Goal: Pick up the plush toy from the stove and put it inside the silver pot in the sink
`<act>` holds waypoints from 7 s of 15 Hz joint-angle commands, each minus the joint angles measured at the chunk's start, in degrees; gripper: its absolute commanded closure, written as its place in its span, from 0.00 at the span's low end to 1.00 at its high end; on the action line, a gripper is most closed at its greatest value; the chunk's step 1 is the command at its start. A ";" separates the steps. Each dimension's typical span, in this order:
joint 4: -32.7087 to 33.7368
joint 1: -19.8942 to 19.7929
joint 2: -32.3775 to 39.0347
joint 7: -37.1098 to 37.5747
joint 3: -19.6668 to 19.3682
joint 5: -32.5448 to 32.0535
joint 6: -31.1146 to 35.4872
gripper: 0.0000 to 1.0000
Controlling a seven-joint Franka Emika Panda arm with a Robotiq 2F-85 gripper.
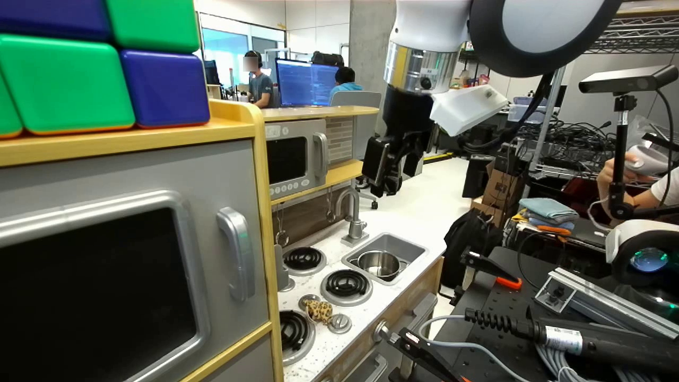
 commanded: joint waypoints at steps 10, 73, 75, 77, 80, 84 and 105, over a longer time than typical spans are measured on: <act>12.59 1.16 19.03 30.07 1.09 -22.17 -17.01 0.00; 38.93 41.47 52.55 -10.61 -52.17 -26.61 8.67 0.97; 42.38 41.59 56.32 -8.58 -54.84 -25.49 5.15 0.97; 45.52 40.74 60.56 -6.89 -55.11 -23.49 -1.01 0.97; 50.92 38.18 65.39 -2.94 -52.23 -23.50 -8.82 0.97; 56.03 35.72 69.13 -1.81 -49.18 -22.24 -13.98 0.60; 30.81 28.88 37.52 -6.63 -45.66 -26.58 -1.15 0.00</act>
